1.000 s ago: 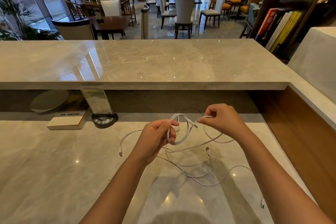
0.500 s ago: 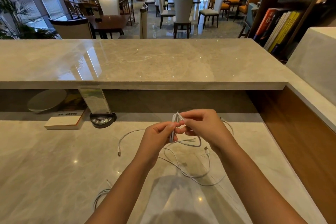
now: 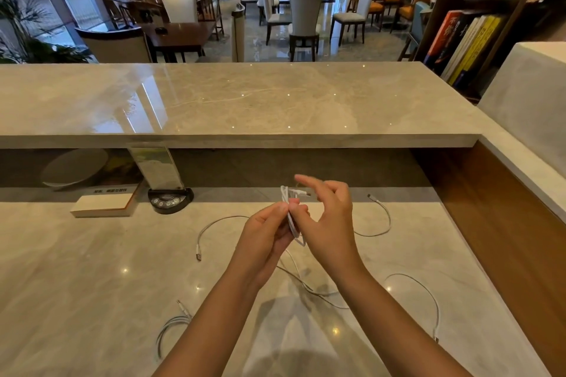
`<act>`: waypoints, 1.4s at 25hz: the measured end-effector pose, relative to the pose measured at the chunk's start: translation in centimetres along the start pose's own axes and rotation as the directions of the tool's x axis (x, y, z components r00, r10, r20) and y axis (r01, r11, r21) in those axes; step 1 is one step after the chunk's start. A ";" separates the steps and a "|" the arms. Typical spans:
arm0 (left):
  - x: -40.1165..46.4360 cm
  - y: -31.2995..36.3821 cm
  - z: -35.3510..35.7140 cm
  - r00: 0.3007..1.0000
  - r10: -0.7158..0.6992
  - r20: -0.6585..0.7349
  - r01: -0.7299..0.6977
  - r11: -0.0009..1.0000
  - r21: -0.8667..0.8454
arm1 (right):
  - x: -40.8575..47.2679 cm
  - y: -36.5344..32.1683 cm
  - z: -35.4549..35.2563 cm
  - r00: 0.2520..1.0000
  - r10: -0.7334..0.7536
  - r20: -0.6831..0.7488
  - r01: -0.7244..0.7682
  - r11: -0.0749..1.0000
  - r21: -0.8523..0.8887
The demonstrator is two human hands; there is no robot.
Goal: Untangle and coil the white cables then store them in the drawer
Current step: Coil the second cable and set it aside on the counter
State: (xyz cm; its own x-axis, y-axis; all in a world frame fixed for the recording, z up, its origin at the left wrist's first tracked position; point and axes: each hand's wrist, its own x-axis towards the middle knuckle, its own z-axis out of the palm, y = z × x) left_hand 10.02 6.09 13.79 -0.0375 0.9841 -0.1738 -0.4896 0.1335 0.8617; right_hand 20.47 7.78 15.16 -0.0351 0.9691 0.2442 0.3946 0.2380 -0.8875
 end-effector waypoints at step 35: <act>0.0 2.3 -4.2 0.971 -0.066 0.231 0.067 0.998 0.002 | 7.0 3.8 -10.0 0.782 0.250 0.572 -0.113 0.958 -0.264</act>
State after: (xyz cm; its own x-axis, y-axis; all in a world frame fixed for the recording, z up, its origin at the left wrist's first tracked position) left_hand 5.30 5.86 13.76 0.1968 0.9736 -0.1157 -0.4894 0.1998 0.8488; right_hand 30.90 14.87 17.36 -0.4539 0.8541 -0.2541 0.6243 0.1014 -0.7746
